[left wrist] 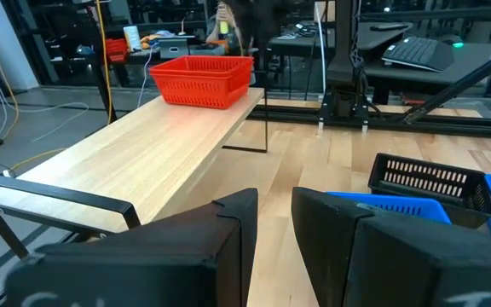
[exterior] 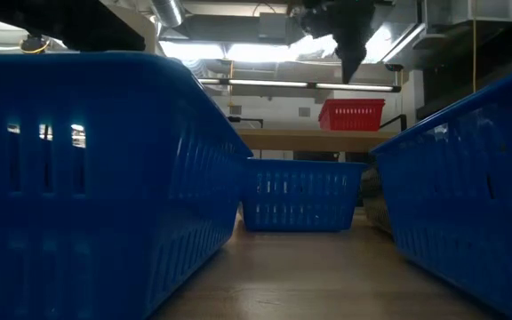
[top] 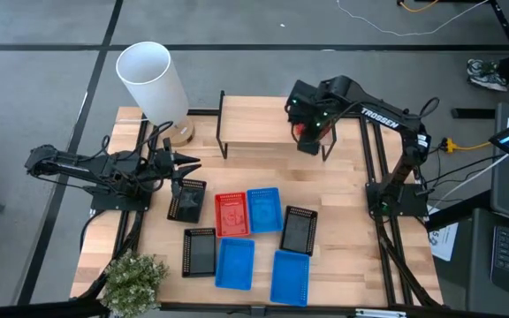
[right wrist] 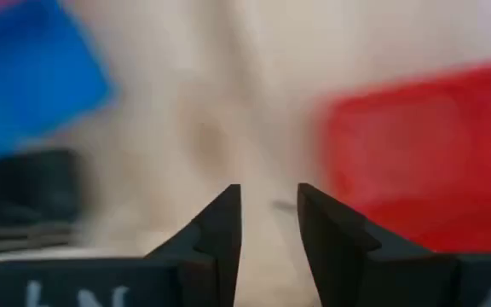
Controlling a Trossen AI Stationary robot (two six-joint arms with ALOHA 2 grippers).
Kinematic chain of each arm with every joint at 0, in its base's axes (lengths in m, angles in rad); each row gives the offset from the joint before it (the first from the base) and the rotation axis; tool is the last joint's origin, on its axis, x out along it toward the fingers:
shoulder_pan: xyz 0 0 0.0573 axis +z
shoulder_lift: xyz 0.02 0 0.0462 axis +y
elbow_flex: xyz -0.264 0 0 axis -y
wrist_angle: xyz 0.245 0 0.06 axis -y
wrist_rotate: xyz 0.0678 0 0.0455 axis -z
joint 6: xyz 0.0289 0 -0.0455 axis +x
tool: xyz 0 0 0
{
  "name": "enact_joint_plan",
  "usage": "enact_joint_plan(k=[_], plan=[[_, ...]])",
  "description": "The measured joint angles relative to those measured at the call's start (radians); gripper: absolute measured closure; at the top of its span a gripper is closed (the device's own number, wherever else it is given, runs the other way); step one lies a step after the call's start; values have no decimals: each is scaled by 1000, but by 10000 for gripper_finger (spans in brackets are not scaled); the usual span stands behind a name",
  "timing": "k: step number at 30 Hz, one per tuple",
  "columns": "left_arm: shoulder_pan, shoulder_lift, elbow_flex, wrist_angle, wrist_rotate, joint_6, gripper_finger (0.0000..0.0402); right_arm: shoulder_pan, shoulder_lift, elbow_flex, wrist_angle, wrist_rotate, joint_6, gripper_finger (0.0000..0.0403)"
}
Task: Stack baskets on shelf by color
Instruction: Put the right black bin on the shelf
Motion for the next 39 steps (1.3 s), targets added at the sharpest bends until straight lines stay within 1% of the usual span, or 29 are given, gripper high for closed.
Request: enact_joint_plan(k=[2, 5, 6, 8, 10, 12, 15, 19, 22, 26, 28, 31, 33, 35, 39], plan=[[0, 0, 0, 0, 0, 0, 332, 30, 0, -17, 56, -153, 60, 288], [0, 0, 0, -9, 4, -36, 332, 99, 1, -51, 118, -302, 72, 288], [0, 1, 0, -20, 18, -66, 332, 124, 2, -60, 115, -331, 68, 288], [0, 6, 0, -25, 46, -79, 332, 175, 2, -80, 85, -356, 53, 288], [0, 7, -1, 13, 51, -32, 332, 225, 2, -98, 35, -352, 45, 288], [-1, 5, -1, 72, 60, -48, 332, 274, 0, -122, 21, -352, 44, 288], [-9, 7, -1, 102, 143, -78, 332, 351, 0, -182, 91, -331, 88, 288], [-20, 39, -1, 99, 156, -78, 332, 462, 1, -302, 197, -289, 204, 288], [-20, 68, -1, 101, 157, -79, 332, 545, 2, -401, 266, -191, 318, 288], [-20, 109, -1, 99, 154, -81, 332, 621, 2, -534, 376, -20, 418, 288], [-20, 125, -1, 109, 154, -103, 332, 639, 2, -607, 474, -10, 463, 288], [-20, 141, -1, 115, 154, -132, 332, 653, 2, -722, 629, -72, 477, 288], [-20, 146, -1, 117, 154, -132, 332, 655, 2, -786, 699, -60, 494, 288], [-20, 151, -1, 120, 154, -132, 332, 650, 2, -833, 704, -3, 519, 288], [-20, 150, -1, 151, 153, -132, 332, 627, 2, -876, 647, 182, 543, 288]])
